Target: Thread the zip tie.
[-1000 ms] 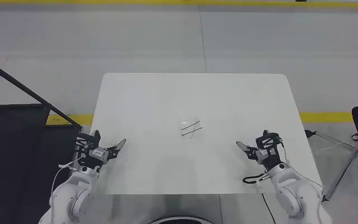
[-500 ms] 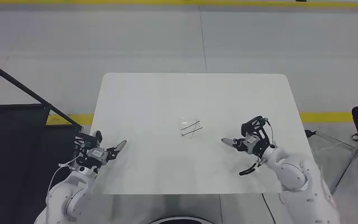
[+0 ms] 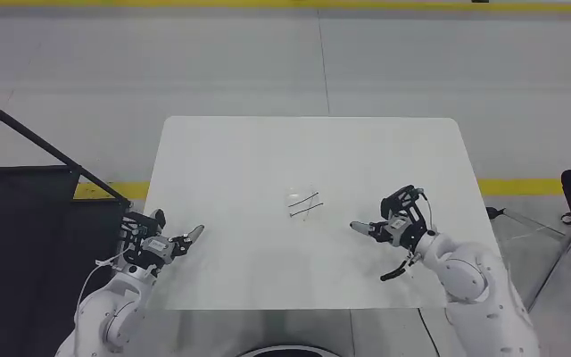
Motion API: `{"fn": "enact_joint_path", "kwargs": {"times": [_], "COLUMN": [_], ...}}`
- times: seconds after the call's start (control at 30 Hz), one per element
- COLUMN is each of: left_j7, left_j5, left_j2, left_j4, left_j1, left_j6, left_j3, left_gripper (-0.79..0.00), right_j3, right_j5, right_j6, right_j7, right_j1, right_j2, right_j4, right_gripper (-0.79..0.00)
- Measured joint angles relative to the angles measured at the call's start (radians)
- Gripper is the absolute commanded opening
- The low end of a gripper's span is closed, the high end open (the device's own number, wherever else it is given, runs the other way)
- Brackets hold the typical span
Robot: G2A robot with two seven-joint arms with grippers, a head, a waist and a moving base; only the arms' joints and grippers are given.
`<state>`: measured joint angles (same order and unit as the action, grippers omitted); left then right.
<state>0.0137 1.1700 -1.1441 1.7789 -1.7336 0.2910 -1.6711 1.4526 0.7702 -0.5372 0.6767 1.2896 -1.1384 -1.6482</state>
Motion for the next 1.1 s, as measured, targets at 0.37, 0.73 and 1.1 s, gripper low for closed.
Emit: {"fn": "enact_joint_path", "kwargs": {"times": [0.37, 0.73, 1.1], "left_j7": [0.004, -0.003, -0.003], "left_j5": [-0.058, -0.103, -0.102], "left_j2": [0.003, 0.007, 0.007], "left_j4": [-0.004, 0.003, 0.003], "left_j1": [-0.005, -0.021, -0.021], "left_j6": [0.083, 0.152, 0.152], "left_j3": [-0.021, -0.052, -0.052], "left_gripper": [0.0, 0.0, 0.0], "right_j3": [-0.165, -0.289, -0.392], "right_j5": [-0.404, -0.603, -0.643], "right_j6": [-0.096, -0.16, -0.122], "right_j7": [0.303, 0.428, 0.429], "right_j1": [-0.31, -0.492, -0.595], "right_j2": [-0.014, -0.033, -0.06], "right_j4": [0.321, 0.575, 0.705], "right_gripper": [0.0, -0.018, -0.406]}}
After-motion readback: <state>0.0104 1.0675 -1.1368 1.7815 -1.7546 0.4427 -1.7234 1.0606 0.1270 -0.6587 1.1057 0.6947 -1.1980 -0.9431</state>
